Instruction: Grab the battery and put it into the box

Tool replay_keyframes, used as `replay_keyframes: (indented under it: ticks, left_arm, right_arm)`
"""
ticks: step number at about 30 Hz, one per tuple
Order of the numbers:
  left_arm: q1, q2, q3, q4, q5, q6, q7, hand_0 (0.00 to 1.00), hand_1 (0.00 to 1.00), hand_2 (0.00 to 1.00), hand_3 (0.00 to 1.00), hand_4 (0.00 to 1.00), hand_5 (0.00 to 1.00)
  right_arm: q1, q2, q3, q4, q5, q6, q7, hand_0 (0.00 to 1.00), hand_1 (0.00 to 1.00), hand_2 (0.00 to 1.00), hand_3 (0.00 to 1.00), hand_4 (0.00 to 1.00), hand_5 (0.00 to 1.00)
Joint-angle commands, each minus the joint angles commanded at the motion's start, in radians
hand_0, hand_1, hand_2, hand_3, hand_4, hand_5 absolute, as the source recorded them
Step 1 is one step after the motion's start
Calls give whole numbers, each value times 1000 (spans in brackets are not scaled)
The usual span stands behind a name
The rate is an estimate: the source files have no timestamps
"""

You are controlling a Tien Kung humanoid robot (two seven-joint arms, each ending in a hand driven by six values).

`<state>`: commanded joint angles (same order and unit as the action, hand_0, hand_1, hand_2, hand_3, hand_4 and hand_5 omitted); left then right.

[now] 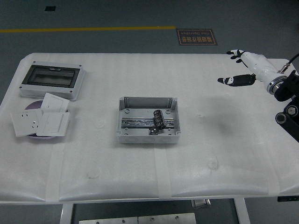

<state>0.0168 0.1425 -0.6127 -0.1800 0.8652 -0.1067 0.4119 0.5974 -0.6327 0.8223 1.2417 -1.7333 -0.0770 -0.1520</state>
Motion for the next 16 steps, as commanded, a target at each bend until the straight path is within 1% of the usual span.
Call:
replay_keyframes:
  ticks: [6,12,16]
  left_arm:
    - [1,-3,6,0,-6,-2,0,688,685,590,632,579,374]
    - [2,-2,9,0,-7,-4,-1,688,685,593,632,578,370]
    - [3,-3,21,0,-19,-5,-2,688,685,593,632,578,370]
  right_arm:
    - [11,11,-41,18,-73,5,-21,947,768,831,920,929,455]
    - [13,10,-32,36,-76,5,-24,955,767,832,926,929,456]
    - [-10,14,16,39,-60,5,-23,955,767,832,926,929,456]
